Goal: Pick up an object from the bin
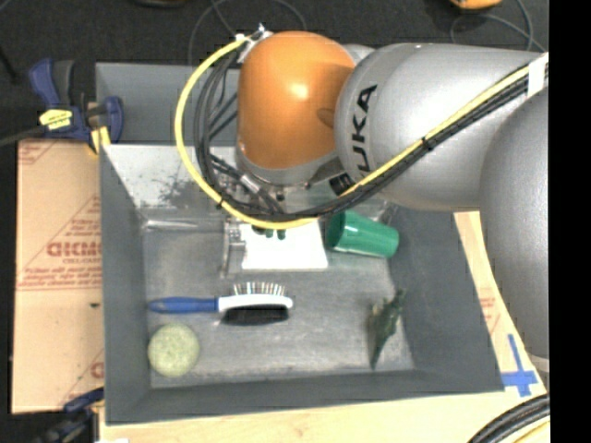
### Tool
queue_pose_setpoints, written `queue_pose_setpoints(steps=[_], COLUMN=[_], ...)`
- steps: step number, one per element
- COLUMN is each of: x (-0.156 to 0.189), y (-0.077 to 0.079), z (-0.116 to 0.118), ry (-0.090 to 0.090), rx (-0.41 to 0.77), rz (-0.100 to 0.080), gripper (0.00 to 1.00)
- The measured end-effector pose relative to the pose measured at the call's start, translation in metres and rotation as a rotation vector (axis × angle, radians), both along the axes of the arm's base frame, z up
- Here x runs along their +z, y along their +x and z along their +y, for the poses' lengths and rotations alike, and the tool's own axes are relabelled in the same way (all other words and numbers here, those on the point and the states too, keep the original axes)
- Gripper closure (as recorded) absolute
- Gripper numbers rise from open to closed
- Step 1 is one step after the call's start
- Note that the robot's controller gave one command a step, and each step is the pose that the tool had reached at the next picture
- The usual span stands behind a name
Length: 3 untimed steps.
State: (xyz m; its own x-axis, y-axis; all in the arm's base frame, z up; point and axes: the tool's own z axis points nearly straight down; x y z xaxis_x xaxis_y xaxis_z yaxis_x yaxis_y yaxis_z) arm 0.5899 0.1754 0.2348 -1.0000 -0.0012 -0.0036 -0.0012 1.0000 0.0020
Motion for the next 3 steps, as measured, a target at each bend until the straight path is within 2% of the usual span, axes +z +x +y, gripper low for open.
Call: queue_pose_setpoints(steps=[1, 2, 3], x=[-0.042, -0.073, -0.086], y=[-0.013, -0.079, -0.043], z=[-0.018, -0.072, -0.06], ry=[-0.001, -0.003, -0.003], rx=[0.085, 0.267, 0.309], rz=[-0.004, 0.003, -0.001], gripper=[0.0, 0.0, 0.0])
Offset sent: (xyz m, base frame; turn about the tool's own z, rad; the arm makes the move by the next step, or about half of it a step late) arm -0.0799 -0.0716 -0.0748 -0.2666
